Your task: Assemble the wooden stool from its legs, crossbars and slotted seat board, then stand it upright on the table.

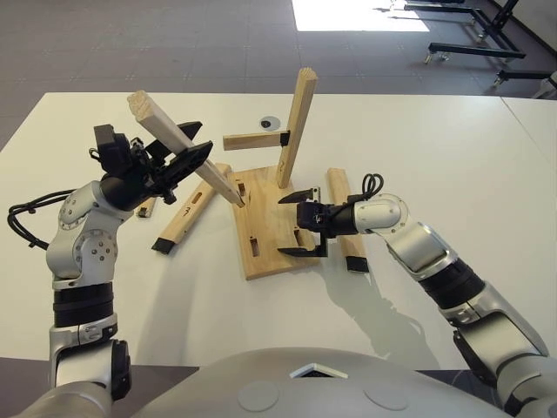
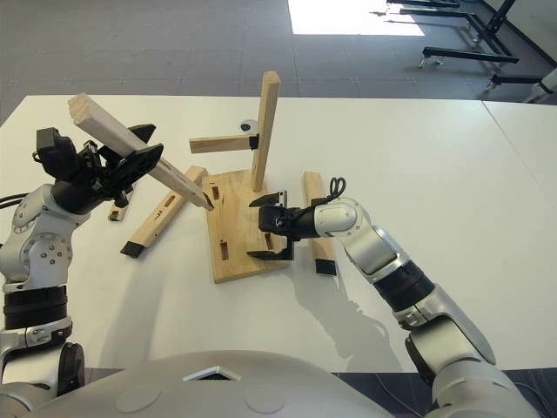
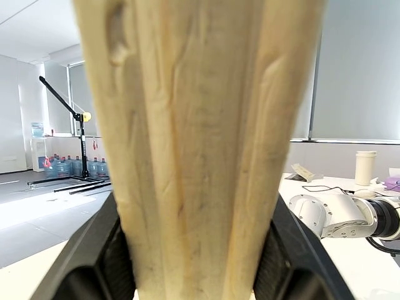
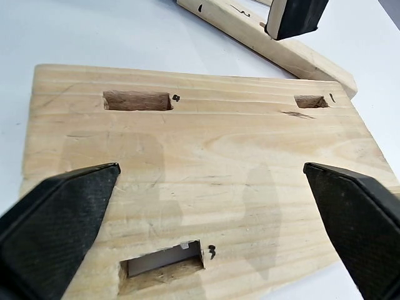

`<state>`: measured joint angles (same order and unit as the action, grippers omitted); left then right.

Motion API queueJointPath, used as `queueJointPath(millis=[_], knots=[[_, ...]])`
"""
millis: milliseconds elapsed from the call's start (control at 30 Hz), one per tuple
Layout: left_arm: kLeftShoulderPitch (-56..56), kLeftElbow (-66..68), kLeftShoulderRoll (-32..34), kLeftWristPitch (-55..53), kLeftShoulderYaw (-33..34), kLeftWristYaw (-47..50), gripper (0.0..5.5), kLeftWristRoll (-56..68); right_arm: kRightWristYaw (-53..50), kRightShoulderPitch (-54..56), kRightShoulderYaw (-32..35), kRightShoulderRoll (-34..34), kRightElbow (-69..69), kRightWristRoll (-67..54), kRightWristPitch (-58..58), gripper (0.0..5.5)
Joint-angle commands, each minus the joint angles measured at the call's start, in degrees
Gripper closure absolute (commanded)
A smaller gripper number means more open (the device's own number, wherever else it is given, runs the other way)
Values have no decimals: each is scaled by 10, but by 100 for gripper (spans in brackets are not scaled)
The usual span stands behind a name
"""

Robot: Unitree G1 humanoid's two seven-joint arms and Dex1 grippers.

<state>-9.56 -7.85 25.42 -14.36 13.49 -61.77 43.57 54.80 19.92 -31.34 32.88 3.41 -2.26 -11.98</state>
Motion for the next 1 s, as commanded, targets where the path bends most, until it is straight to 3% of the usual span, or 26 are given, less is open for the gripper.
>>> queueJointPath(millis=[33, 400, 700, 1000], knots=[[-2, -9, 19, 1, 19, 7, 348, 2, 21, -26, -10, 43, -23, 41, -38, 10], [0, -8, 23, 7, 43, 19, 348, 14, 49, -48, 2, 65, -2, 22, -64, 10], [-92, 110, -3, 69, 36, 1, 348, -8, 66, 55, 102, -23, 101, -205, -381, 10], [-84, 156, -18, 55, 22, -37, 348, 5, 46, 79, 103, -30, 103, -231, -422, 10]])
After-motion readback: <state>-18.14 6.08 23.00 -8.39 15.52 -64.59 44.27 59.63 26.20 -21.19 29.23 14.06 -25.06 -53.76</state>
